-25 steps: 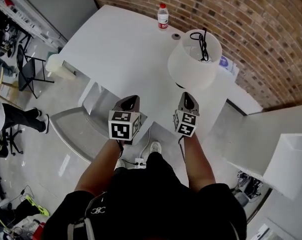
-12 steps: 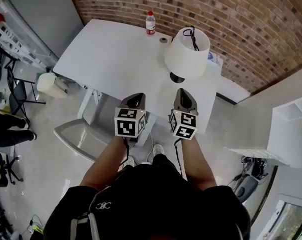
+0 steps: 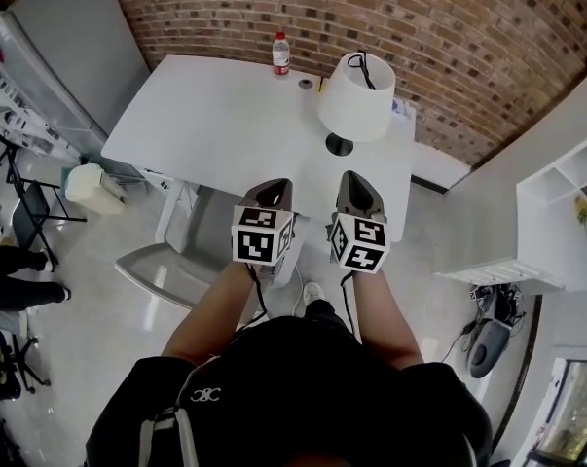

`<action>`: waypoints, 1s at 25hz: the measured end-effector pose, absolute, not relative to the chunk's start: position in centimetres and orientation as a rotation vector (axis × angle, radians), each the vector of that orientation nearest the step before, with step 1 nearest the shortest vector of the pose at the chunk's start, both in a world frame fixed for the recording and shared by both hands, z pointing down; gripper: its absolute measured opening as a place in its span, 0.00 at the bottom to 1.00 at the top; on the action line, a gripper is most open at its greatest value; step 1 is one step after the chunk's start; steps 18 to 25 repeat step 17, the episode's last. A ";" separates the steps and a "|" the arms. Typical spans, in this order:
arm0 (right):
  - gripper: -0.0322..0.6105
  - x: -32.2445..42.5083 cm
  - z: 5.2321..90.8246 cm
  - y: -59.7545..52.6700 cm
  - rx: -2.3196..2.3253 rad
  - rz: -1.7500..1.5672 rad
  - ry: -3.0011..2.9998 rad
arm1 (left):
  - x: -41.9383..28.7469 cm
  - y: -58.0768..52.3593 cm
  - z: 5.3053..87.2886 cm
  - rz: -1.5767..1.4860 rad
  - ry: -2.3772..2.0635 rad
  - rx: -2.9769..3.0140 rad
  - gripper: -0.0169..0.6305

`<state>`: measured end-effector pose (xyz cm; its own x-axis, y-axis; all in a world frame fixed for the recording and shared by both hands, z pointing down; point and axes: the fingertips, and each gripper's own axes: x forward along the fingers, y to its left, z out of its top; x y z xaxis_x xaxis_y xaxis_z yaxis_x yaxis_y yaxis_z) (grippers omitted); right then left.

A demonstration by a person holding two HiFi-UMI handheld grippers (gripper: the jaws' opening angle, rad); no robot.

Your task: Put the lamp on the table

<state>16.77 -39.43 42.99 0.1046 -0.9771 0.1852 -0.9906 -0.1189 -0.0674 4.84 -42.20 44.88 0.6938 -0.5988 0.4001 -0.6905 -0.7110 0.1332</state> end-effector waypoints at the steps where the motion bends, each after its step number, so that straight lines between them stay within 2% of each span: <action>1: 0.05 16.6 42.7 -39.2 2.280 0.286 -2.034 | 4.9 -41.9 44.6 0.481 -1.014 2.640 0.03; 25: 0.05 16.0 41.9 -39.5 2.227 0.208 -2.027 | 6.1 -42.2 44.0 0.475 -0.992 2.665 0.03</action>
